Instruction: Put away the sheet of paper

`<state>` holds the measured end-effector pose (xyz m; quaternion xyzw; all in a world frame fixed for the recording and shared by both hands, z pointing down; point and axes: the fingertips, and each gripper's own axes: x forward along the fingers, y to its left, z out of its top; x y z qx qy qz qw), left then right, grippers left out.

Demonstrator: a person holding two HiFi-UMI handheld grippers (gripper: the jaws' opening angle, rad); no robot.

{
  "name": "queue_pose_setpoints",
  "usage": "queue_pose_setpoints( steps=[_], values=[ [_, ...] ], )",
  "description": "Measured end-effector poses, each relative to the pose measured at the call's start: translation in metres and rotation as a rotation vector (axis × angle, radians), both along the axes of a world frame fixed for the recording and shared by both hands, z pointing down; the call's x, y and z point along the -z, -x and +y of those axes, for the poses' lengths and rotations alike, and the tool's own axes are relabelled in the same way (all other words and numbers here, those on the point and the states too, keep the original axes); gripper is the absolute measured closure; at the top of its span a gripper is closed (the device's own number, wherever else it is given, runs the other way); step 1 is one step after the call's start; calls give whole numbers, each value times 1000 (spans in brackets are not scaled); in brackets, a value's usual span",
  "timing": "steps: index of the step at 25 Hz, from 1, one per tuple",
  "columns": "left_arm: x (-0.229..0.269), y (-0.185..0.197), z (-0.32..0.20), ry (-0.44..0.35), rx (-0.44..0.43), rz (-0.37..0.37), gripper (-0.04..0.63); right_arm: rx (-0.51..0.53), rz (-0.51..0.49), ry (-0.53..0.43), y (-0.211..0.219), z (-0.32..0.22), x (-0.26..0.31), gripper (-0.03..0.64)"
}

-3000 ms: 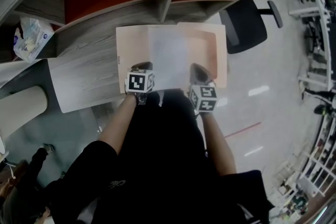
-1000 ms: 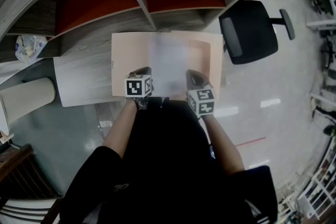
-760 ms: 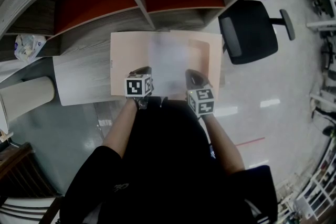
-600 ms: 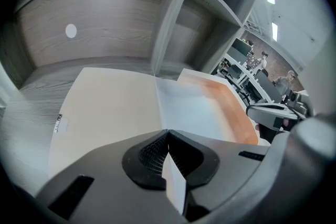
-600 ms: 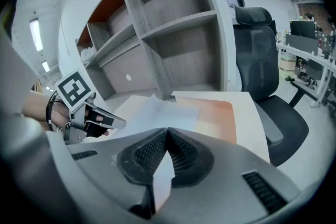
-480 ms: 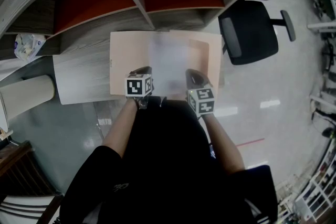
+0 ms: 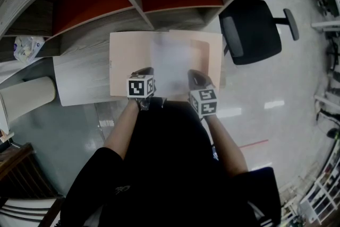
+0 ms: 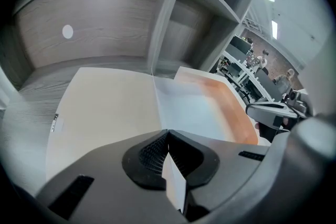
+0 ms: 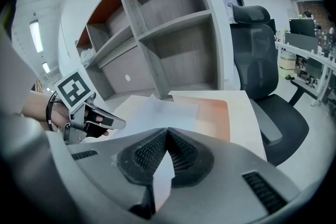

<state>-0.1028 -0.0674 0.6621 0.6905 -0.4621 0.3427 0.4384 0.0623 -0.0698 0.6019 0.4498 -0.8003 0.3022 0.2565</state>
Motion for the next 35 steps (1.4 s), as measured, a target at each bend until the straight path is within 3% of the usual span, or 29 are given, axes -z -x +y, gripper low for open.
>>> queue_pose_setpoints(
  steps=[35],
  values=[
    [-1,-33,-4,-1,-64,-7,551,-53,-13,-6,-33,4,2,599]
  ],
)
